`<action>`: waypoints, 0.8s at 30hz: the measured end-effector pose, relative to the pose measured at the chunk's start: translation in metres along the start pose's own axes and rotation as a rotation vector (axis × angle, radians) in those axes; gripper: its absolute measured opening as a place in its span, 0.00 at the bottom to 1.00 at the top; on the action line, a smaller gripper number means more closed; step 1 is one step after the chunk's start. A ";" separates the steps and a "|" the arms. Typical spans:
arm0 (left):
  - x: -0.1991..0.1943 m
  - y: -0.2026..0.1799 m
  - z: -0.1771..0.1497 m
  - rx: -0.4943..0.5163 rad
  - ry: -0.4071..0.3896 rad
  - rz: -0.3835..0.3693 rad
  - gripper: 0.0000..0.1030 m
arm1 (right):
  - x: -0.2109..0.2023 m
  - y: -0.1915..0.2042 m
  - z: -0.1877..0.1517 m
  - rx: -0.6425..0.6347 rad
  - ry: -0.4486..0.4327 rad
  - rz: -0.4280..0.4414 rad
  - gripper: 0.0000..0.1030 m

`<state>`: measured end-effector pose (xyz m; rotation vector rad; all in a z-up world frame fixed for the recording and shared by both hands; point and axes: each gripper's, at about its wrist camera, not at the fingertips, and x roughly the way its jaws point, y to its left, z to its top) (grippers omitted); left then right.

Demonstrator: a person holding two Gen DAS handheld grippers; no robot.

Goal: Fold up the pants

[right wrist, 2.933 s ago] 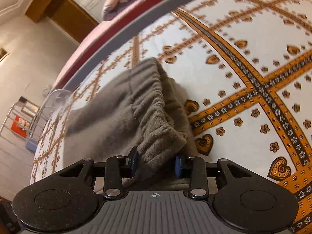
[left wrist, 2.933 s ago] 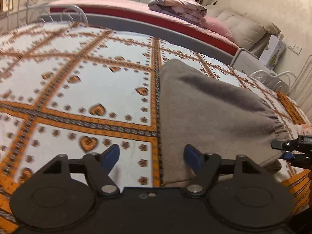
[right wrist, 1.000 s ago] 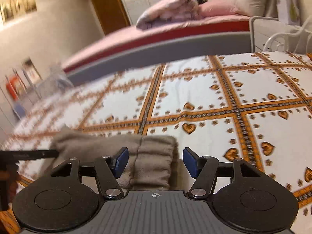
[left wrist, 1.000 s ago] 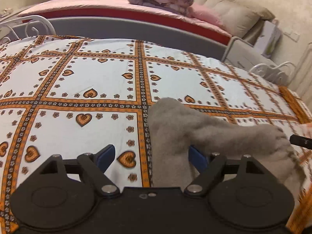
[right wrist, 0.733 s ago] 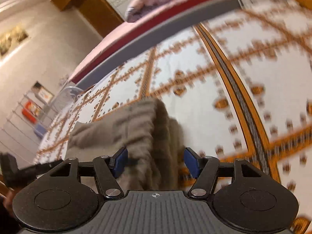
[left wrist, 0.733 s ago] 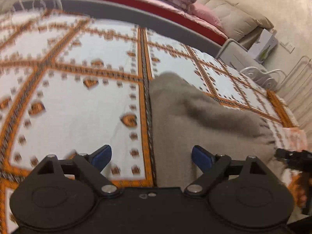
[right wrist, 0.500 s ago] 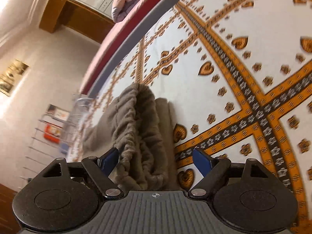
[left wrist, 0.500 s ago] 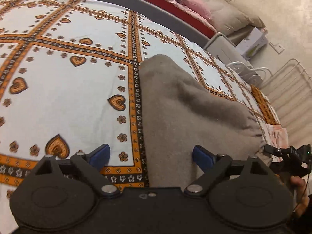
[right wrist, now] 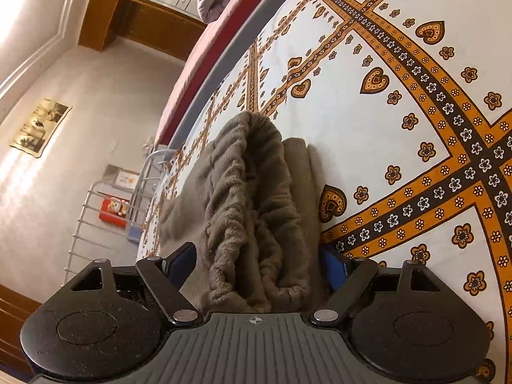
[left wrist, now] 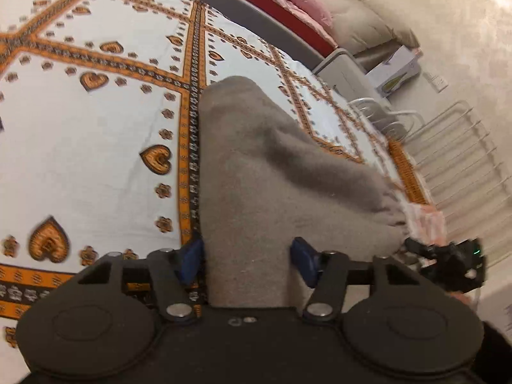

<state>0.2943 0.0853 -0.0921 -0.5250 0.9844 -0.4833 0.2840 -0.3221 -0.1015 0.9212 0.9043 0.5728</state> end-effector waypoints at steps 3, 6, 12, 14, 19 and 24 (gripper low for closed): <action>0.006 0.005 0.001 -0.017 0.012 -0.038 0.47 | -0.001 -0.007 0.000 0.006 0.008 0.025 0.77; 0.009 0.019 0.006 -0.033 0.038 -0.106 0.46 | 0.000 -0.013 0.000 0.008 0.017 0.049 0.76; 0.017 0.027 0.008 -0.090 0.033 -0.166 0.37 | 0.003 -0.018 0.004 0.002 0.048 0.058 0.70; 0.023 0.026 0.009 -0.112 0.032 -0.198 0.37 | 0.012 -0.011 0.006 -0.008 0.055 0.043 0.70; 0.022 0.031 0.009 -0.142 0.020 -0.217 0.16 | 0.026 0.008 0.009 -0.045 0.070 0.004 0.54; 0.005 0.021 0.018 -0.096 -0.025 -0.273 0.13 | 0.020 0.035 0.012 -0.124 0.050 0.057 0.46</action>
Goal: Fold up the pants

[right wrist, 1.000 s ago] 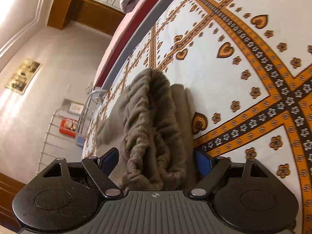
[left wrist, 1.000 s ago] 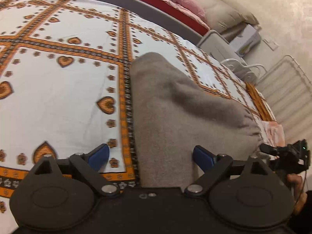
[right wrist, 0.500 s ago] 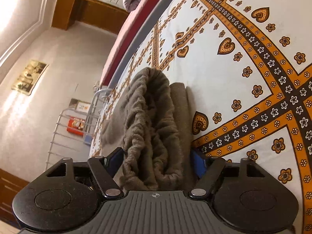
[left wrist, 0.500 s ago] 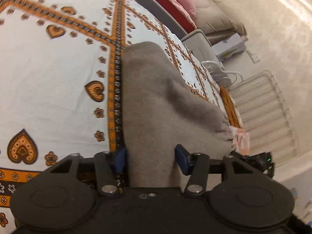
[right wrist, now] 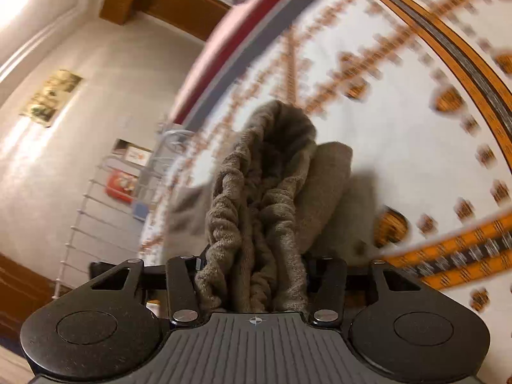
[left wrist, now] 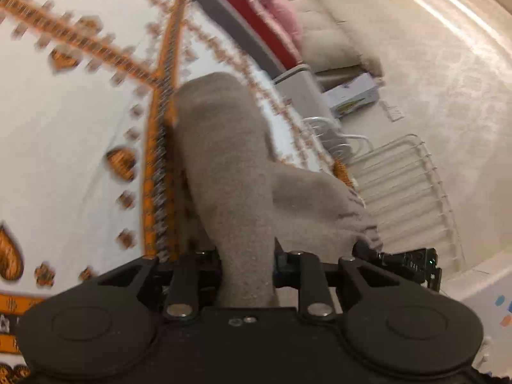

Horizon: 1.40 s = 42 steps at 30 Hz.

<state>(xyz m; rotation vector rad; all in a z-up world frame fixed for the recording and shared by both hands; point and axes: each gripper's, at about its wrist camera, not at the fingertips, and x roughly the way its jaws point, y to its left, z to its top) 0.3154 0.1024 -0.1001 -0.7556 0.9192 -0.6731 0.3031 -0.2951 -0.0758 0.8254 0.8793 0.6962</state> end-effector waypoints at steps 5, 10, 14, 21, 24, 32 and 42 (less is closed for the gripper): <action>-0.007 -0.002 0.045 0.031 -0.124 -0.032 0.13 | 0.008 0.027 0.034 -0.082 -0.045 0.082 0.46; 0.021 0.016 0.092 0.040 -0.159 -0.016 0.13 | 0.040 0.023 0.088 -0.086 -0.069 0.079 0.46; 0.058 0.036 0.098 0.059 -0.138 0.204 0.38 | 0.071 -0.007 0.121 -0.134 -0.100 -0.155 0.85; 0.039 -0.013 0.092 0.222 -0.164 0.400 0.89 | 0.066 0.014 0.106 -0.360 -0.227 -0.385 0.93; 0.062 -0.023 0.071 0.404 -0.097 0.668 0.94 | 0.080 0.015 0.091 -0.417 -0.165 -0.463 0.93; 0.017 -0.074 0.038 0.457 -0.170 0.703 0.94 | 0.034 0.041 0.054 -0.438 -0.172 -0.492 1.00; -0.032 -0.148 -0.079 0.518 -0.213 0.687 0.94 | -0.045 0.108 -0.067 -0.534 -0.217 -0.545 1.00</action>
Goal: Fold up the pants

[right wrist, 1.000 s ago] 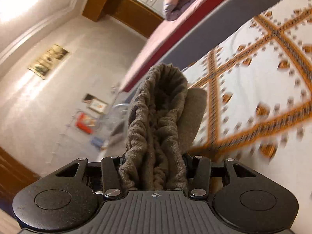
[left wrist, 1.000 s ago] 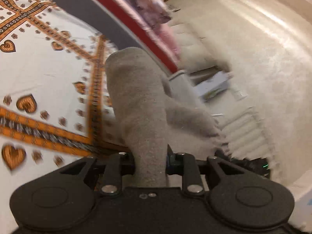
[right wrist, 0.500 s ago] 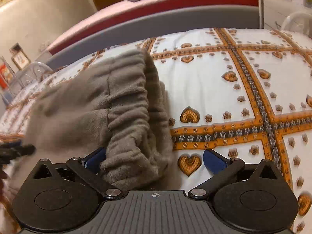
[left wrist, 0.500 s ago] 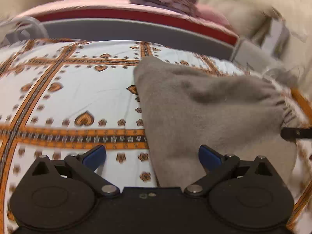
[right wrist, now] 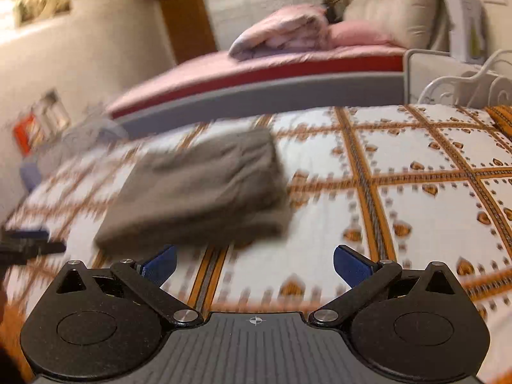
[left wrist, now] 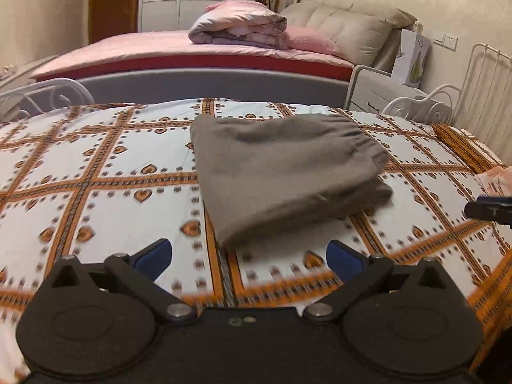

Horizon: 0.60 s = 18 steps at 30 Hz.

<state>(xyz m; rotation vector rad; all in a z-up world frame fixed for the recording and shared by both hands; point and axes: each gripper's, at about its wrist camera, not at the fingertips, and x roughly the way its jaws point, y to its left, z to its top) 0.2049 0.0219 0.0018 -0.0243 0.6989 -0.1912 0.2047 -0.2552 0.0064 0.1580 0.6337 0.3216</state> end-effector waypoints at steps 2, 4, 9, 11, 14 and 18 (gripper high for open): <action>-0.021 -0.010 -0.012 0.026 -0.039 0.024 0.94 | -0.026 0.016 -0.014 -0.066 -0.085 -0.032 1.00; -0.037 -0.016 -0.022 0.026 -0.063 0.050 0.94 | -0.043 0.029 -0.029 -0.102 -0.077 -0.023 1.00; -0.069 -0.020 -0.047 -0.012 -0.105 0.007 0.94 | -0.078 0.052 -0.064 -0.070 -0.106 -0.018 1.00; -0.080 -0.026 -0.056 -0.009 -0.116 0.002 0.94 | -0.085 0.060 -0.075 -0.070 -0.108 -0.007 1.00; -0.093 -0.036 -0.073 -0.001 -0.118 -0.019 0.94 | -0.093 0.076 -0.090 -0.089 -0.101 -0.001 1.00; -0.098 -0.049 -0.084 0.022 -0.138 -0.051 0.94 | -0.103 0.090 -0.103 -0.128 -0.125 -0.008 1.00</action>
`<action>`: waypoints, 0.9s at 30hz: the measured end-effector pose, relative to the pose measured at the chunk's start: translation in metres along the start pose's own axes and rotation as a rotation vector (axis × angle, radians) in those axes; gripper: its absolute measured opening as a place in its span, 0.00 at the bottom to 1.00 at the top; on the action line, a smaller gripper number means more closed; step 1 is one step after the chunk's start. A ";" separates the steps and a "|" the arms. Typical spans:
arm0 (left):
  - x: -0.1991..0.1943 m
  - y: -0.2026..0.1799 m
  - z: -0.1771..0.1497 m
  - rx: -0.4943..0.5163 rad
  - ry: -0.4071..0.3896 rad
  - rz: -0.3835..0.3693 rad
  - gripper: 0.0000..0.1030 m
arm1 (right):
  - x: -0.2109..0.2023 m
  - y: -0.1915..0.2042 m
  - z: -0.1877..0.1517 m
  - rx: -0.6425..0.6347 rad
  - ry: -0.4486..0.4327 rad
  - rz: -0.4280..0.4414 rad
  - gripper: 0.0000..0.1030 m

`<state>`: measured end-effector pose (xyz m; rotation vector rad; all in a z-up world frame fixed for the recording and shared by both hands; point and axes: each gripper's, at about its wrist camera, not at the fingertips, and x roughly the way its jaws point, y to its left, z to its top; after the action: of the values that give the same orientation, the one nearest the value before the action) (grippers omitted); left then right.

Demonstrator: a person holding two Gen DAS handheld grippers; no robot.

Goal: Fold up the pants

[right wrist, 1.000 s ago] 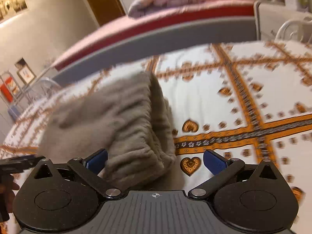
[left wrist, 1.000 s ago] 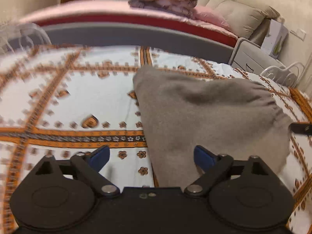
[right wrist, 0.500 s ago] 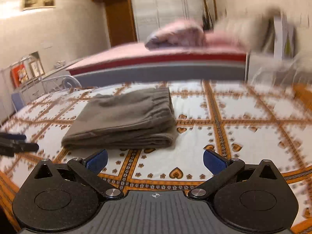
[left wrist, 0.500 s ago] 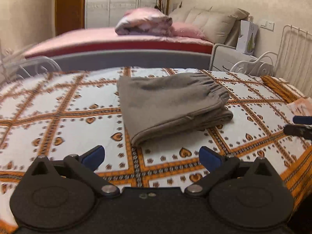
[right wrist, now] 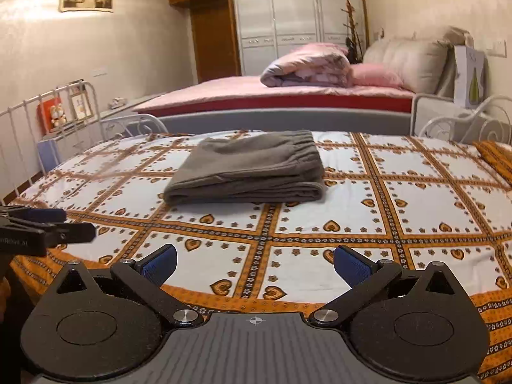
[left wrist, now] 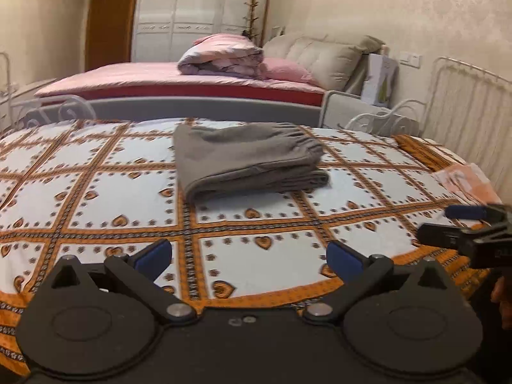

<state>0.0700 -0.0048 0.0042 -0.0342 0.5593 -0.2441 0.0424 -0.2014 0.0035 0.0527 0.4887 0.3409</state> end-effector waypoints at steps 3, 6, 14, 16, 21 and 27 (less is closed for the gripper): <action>0.005 -0.008 0.002 0.042 -0.007 0.016 0.94 | 0.005 0.005 0.002 -0.034 -0.005 -0.010 1.00; 0.009 -0.007 0.002 0.025 0.000 0.005 0.94 | 0.011 0.002 0.004 -0.017 0.001 -0.018 1.00; 0.007 -0.008 0.002 0.017 -0.011 -0.005 0.94 | 0.011 0.000 0.002 -0.027 0.000 -0.017 1.00; 0.007 -0.007 0.002 0.018 -0.012 -0.006 0.94 | 0.009 -0.001 0.001 -0.032 -0.003 -0.014 1.00; 0.007 -0.008 0.002 0.017 -0.015 -0.012 0.94 | 0.010 -0.004 0.002 -0.018 -0.002 -0.018 1.00; 0.007 -0.012 0.002 0.031 -0.014 -0.019 0.94 | 0.011 -0.002 0.002 -0.029 0.000 -0.015 1.00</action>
<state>0.0742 -0.0178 0.0033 -0.0113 0.5411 -0.2713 0.0525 -0.1992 0.0002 0.0211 0.4841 0.3330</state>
